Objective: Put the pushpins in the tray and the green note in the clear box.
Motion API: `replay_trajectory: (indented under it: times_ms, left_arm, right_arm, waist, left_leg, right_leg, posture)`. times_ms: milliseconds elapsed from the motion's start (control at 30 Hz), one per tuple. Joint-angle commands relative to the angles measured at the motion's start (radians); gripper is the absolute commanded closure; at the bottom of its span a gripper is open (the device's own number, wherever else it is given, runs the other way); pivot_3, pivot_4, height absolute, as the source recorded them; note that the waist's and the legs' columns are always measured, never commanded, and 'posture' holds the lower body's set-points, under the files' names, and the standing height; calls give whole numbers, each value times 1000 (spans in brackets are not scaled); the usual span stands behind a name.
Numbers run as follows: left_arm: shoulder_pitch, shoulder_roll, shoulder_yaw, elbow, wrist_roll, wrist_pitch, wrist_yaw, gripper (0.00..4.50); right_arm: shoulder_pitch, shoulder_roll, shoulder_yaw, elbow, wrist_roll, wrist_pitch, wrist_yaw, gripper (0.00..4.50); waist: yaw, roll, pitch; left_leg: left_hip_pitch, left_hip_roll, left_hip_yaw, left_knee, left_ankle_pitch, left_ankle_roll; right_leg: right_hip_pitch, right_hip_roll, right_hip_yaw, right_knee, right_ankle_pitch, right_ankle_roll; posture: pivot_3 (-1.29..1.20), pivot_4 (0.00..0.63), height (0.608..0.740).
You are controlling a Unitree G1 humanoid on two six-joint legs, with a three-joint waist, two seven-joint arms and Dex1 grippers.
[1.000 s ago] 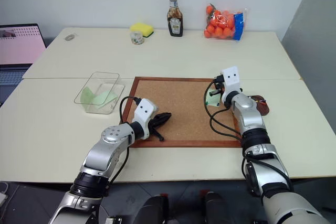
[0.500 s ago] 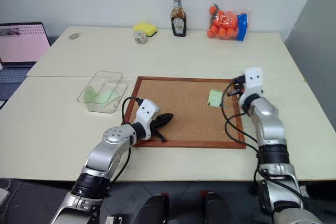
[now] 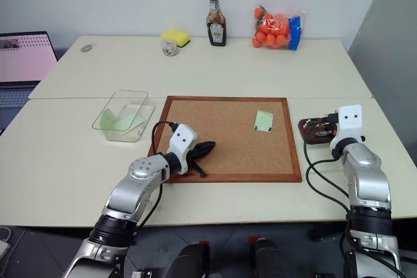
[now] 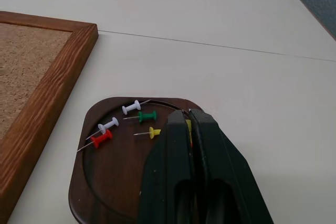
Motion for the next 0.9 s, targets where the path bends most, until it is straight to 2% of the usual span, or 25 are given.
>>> replay_trajectory:
  times_ms: [33,267,333,367,600,633,667,767,867,900]
  left_arm:
    - [8,-3,-13,-1,7,0,-2,4500]
    - [7,-4,-14,-1,8,3,2,4500]
    - [6,-5,-14,1,8,1,2,4500]
    - [5,-6,-15,2,8,0,2,4500]
    - [3,-8,-16,3,8,-1,-1,4500]
    - [3,-7,-16,3,8,-1,-1,4500]
    - [2,-7,-16,3,8,-1,-1,4500]
    - [2,-8,-16,4,9,-2,0,4500]
    - [2,-9,-16,4,9,-2,0,4500]
    - [2,-9,-16,5,9,-2,0,4500]
  right_arm:
    - [1,-7,11,-56,30,28,32,4431]
    - [6,-3,13,-51,33,30,28,4431]
    - [6,-2,14,-51,37,33,27,4026]
    - [6,-2,15,-51,37,35,26,4023]
    - [16,-6,19,-62,39,47,18,2602]
    - [18,-7,20,-64,39,47,18,2272]
    - [21,-8,21,-66,38,48,19,2180]
    - [29,-14,31,-71,30,44,20,1432]
    - [39,-24,49,-72,10,35,20,971]
    - [43,-25,52,-73,7,33,20,971]
  waist:
    - [0,0,0]
    - [0,0,0]
    - [0,0,0]
    - [0,0,0]
    - [0,0,0]
    - [0,0,0]
    - [0,0,0]
    - [0,0,0]
    - [0,0,0]
    - [0,0,0]
  left_leg:
    - [0,0,0,0,0,0]
    - [0,0,0,0,0,0]
    - [0,0,0,0,0,0]
    - [0,0,0,0,0,0]
    - [0,0,0,0,0,0]
    - [0,0,0,0,0,0]
    - [0,0,0,0,0,0]
    - [0,0,0,0,0,0]
    - [0,0,0,0,0,0]
    - [0,0,0,0,0,0]
  right_leg:
    - [0,0,0,0,0,0]
    - [0,0,0,0,0,0]
    - [0,0,0,0,0,0]
    - [0,0,0,0,0,0]
    - [0,0,0,0,0,0]
    - [0,0,0,0,0,0]
    - [0,0,0,0,0,0]
    - [0,0,0,0,0,0]
    - [0,0,0,0,0,0]
    - [0,0,0,0,0,0]
  posture:
    - [0,150,740]
    - [0,150,740]
    - [0,150,740]
    - [0,150,740]
    - [0,150,740]
    - [0,150,740]
    - [0,150,740]
    - [0,150,740]
    - [0,150,740]
    - [0,150,740]
